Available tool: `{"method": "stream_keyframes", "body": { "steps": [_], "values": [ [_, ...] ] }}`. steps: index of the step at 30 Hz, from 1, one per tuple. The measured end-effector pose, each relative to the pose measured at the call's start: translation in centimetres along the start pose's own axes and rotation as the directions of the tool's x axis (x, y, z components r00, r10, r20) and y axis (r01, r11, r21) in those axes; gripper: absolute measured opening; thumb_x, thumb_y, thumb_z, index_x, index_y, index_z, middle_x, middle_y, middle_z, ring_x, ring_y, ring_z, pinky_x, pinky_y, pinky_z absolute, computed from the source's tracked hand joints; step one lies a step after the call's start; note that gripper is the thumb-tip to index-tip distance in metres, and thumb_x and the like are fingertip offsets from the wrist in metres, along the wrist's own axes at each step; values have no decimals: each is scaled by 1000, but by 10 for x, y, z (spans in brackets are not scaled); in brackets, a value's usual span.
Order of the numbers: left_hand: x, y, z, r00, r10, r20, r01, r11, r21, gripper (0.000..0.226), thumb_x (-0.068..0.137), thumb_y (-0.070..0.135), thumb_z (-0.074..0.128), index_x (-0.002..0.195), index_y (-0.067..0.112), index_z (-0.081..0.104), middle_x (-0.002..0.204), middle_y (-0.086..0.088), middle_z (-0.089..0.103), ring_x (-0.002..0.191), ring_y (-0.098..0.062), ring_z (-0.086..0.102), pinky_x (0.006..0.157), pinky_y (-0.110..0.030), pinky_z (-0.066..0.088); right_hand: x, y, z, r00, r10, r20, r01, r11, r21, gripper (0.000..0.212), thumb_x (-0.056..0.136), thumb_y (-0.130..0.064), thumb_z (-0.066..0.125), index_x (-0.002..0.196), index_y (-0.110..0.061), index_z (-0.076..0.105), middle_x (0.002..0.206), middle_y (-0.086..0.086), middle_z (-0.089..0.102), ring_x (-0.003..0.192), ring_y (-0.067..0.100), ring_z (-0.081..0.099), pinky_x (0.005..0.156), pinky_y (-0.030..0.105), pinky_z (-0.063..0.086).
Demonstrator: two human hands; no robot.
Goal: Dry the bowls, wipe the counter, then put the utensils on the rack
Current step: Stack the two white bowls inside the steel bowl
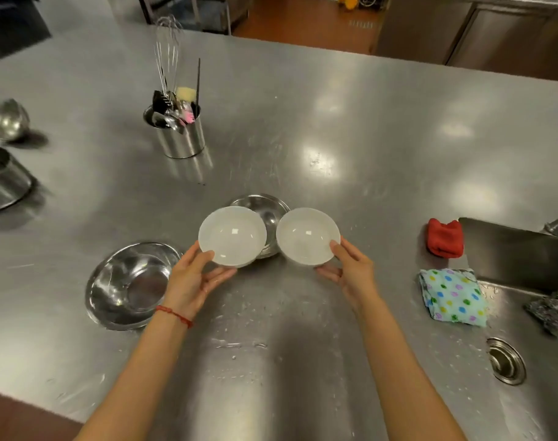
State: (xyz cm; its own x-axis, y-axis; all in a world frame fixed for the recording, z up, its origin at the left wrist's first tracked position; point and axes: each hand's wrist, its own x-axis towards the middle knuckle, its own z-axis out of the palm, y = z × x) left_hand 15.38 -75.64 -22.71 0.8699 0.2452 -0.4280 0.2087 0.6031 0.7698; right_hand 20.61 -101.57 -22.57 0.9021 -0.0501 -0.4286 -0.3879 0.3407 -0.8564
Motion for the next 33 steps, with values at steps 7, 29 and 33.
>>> {"method": "stream_keyframes", "body": {
  "steps": [7, 29, 33],
  "values": [
    [47, 49, -36, 1000, -15, -27, 15, 1000, -4, 33, 89, 1, 49, 118, 15, 53, 109, -7, 60, 75, -32, 71, 57, -35, 59, 51, 12, 88, 999, 47, 9, -46, 998, -48, 37, 88, -11, 59, 125, -10, 56, 95, 4, 64, 68, 23, 68, 50, 26, 58],
    [121, 66, -12, 985, -154, 74, 137, 971, 195, 41, 88, 4, 54, 128, 11, 48, 120, -10, 55, 70, -33, 71, 56, -35, 60, 83, 41, 122, 959, -268, -95, 76, 562, -823, 21, 90, -21, 56, 86, -2, 65, 76, 18, 67, 73, 36, 65, 72, 44, 55],
    [122, 63, 2, 979, -177, 102, 146, 955, 256, 39, 87, 5, 55, 126, 10, 50, 129, -11, 50, 73, -33, 71, 56, -35, 59, 74, 35, 106, 902, -423, -85, 145, 482, -864, 23, 92, -22, 55, 104, -7, 67, 96, 15, 70, 88, 29, 64, 79, 36, 50]
  ]
}}
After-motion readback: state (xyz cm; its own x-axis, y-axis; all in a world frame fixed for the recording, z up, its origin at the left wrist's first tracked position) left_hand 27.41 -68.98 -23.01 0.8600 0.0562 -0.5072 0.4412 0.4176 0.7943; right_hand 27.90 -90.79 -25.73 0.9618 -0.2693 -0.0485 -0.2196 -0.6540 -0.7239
